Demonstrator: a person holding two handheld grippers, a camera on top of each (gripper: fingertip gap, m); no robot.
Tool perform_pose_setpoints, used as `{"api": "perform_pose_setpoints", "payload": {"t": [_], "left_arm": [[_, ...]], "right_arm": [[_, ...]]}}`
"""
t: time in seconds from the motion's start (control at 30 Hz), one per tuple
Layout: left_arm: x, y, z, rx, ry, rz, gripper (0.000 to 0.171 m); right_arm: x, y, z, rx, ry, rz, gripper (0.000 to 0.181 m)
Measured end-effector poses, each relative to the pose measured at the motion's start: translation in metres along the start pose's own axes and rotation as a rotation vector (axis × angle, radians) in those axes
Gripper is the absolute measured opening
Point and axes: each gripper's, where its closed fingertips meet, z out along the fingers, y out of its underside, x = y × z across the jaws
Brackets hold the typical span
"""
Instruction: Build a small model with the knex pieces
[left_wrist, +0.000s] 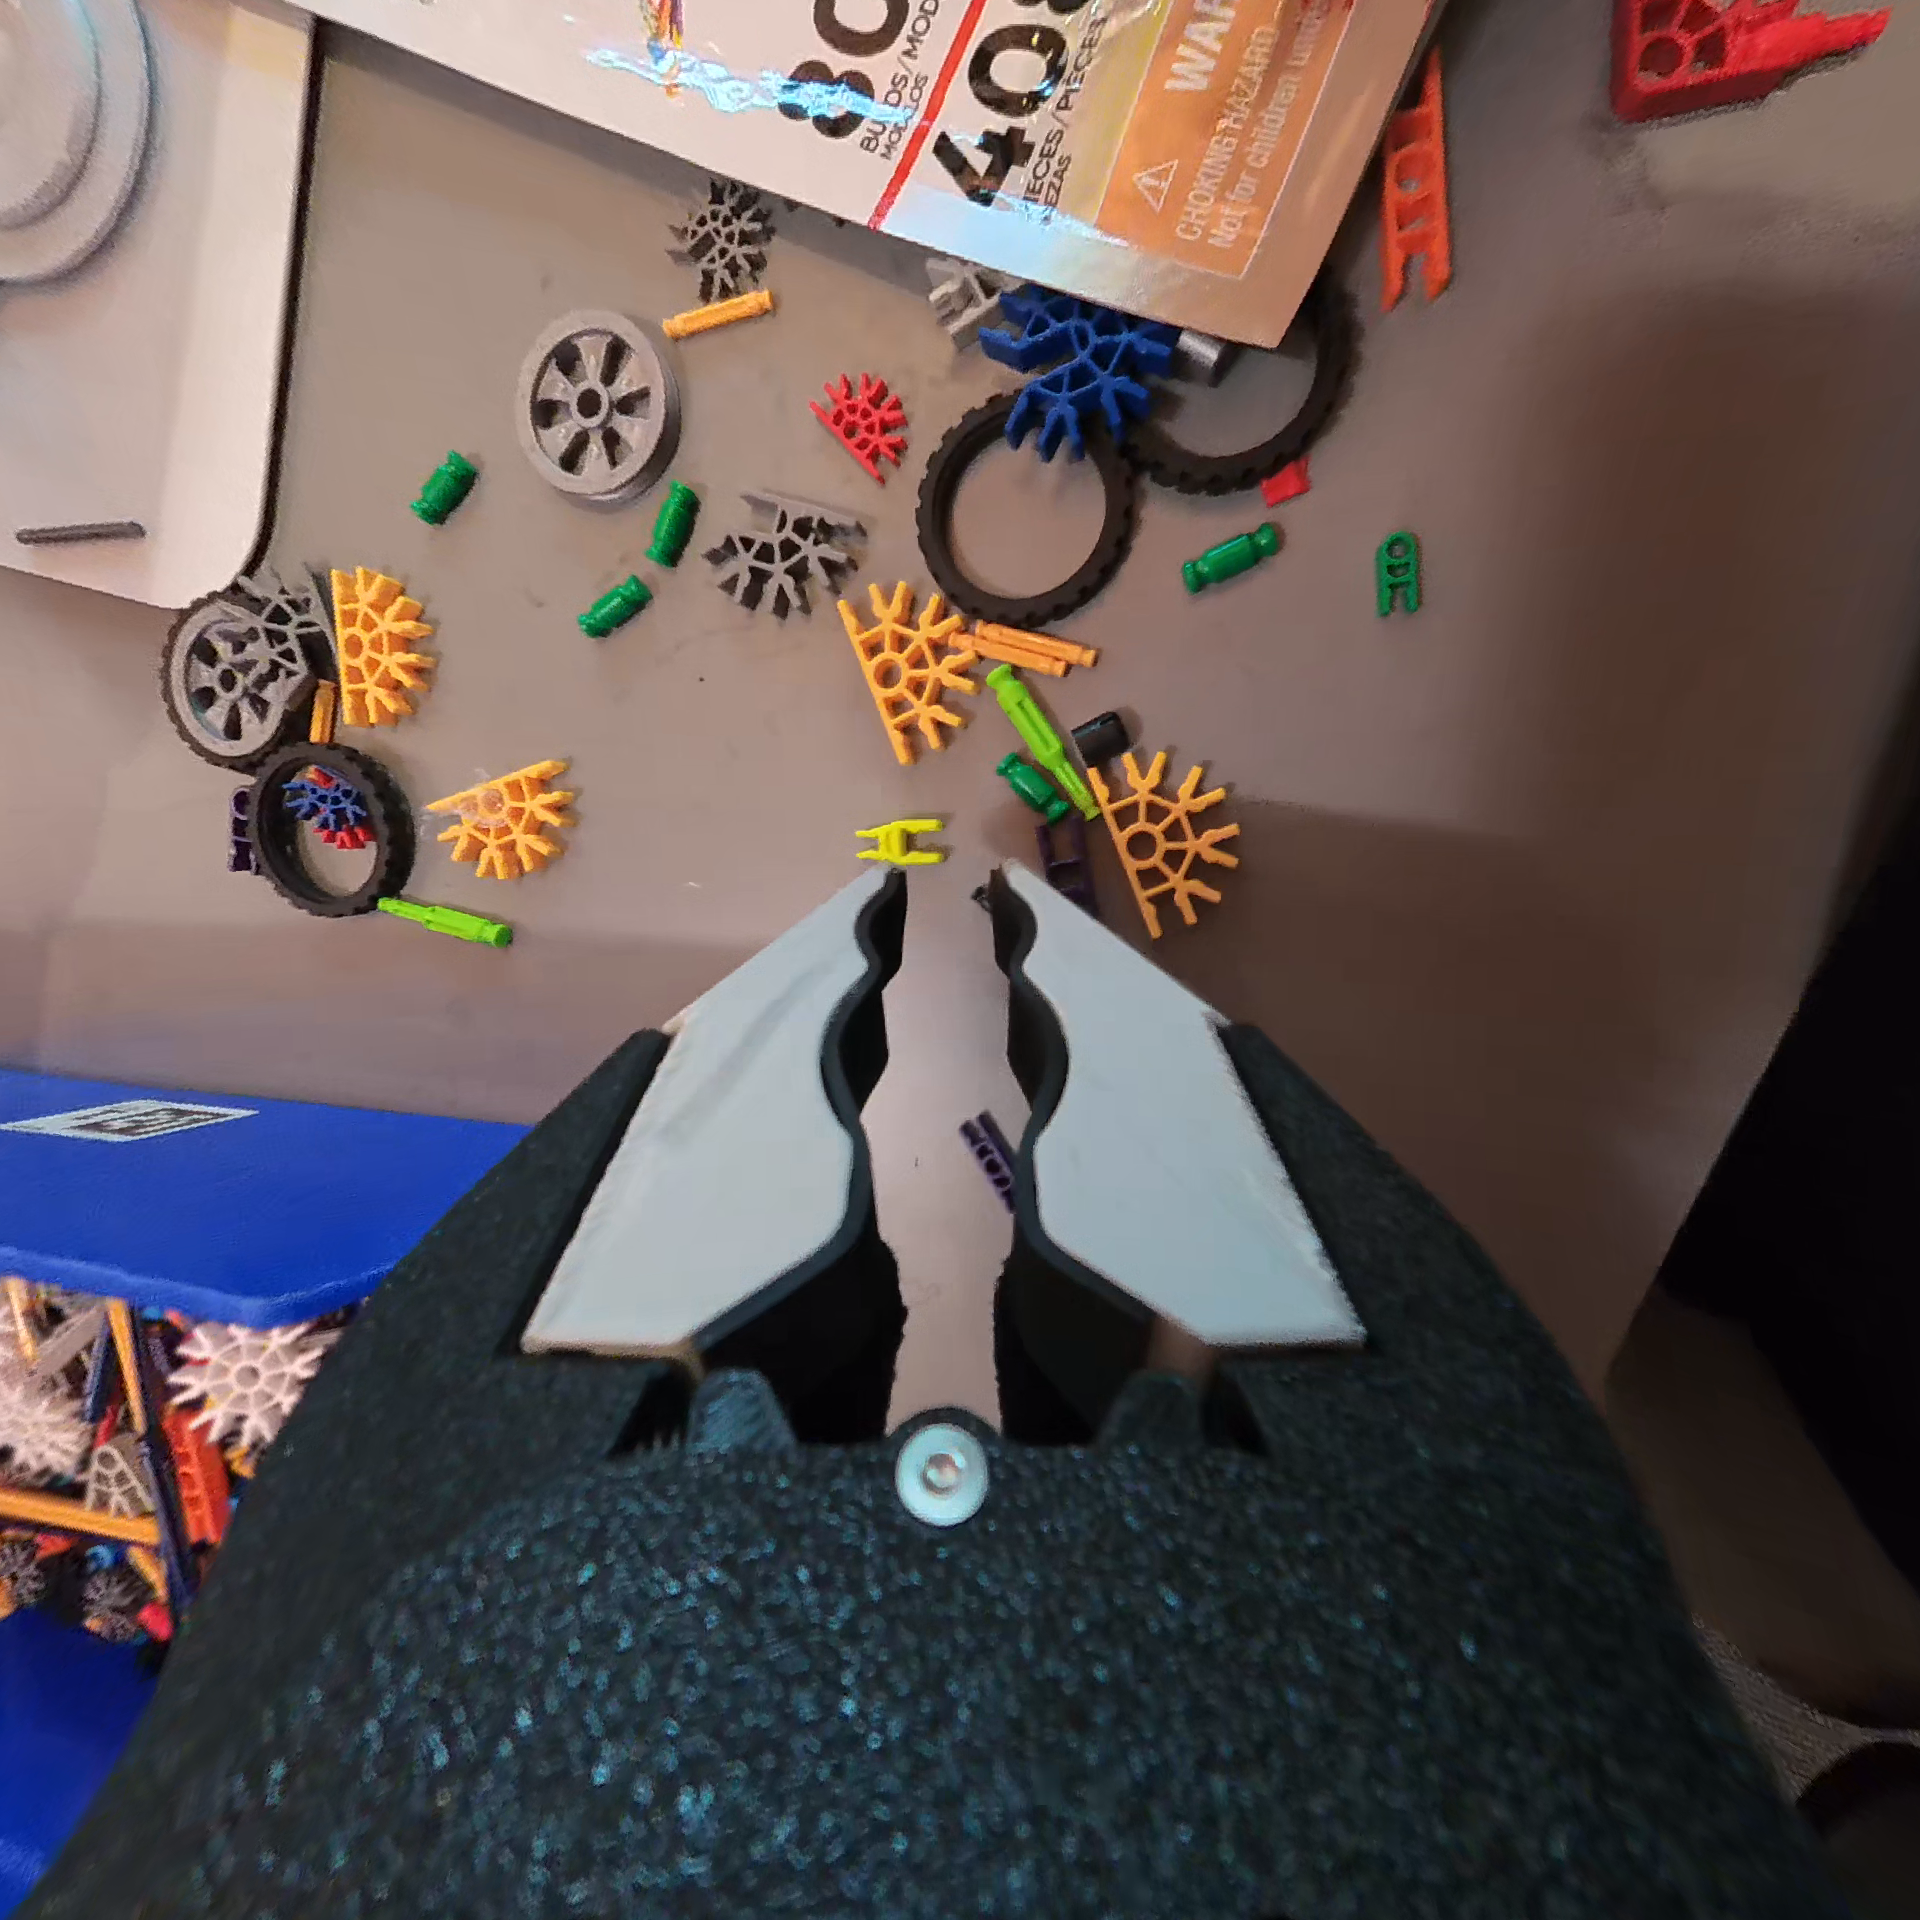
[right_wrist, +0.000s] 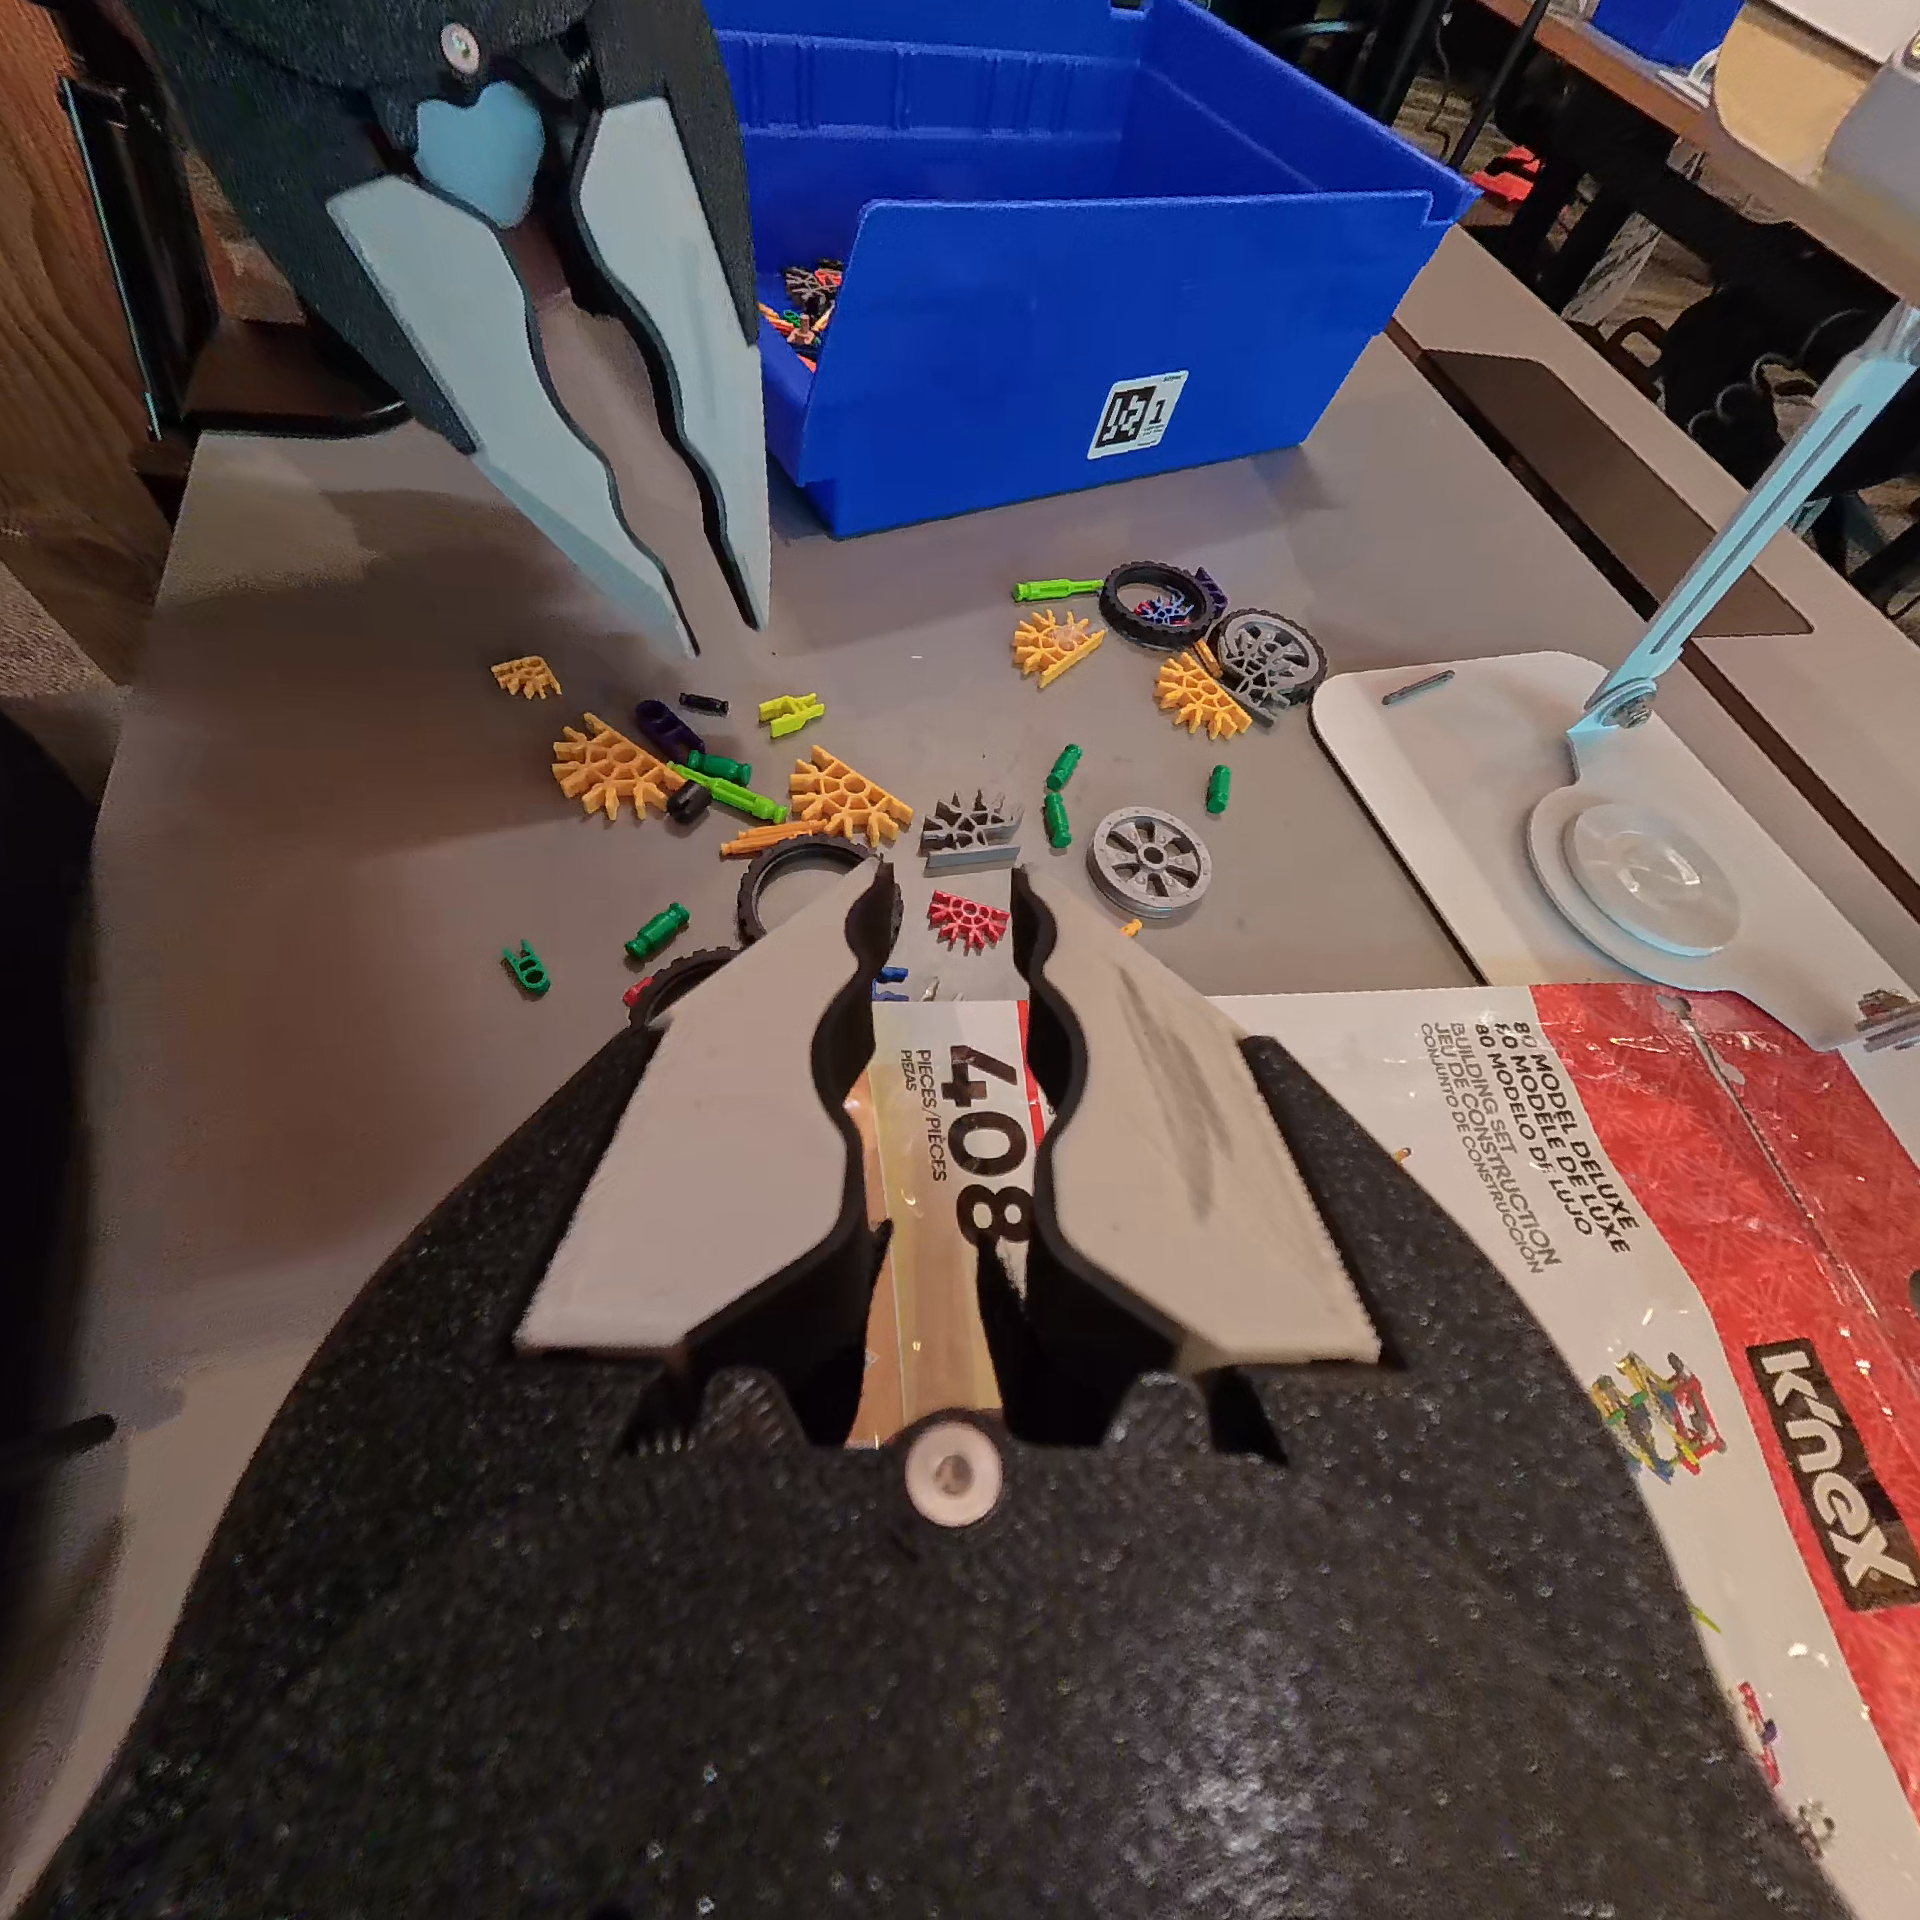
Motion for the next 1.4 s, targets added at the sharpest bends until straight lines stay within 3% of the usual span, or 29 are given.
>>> {"api": "perform_pose_setpoints", "payload": {"t": [0.4, 0.8, 1.03, 1.4], "left_arm": [[-0.005, -0.009, -0.028, 0.039, 0.029, 0.055, 0.013], [-0.039, -0.014, -0.082, 0.093, -0.073, 0.076, 0.013], [-0.075, -0.001, -0.113, 0.072, -0.184, 0.056, 0.013], [-0.110, 0.029, -0.128, -0.002, -0.280, 0.038, 0.018]], "right_arm": [[0.001, 0.002, 0.000, -0.020, 0.016, -0.019, 0.021], [0.000, 0.005, 0.001, -0.033, 0.015, -0.026, 0.021], [0.000, 0.008, 0.003, -0.044, 0.016, -0.027, 0.021], [0.000, 0.008, 0.002, -0.046, 0.018, -0.038, 0.021]]}}
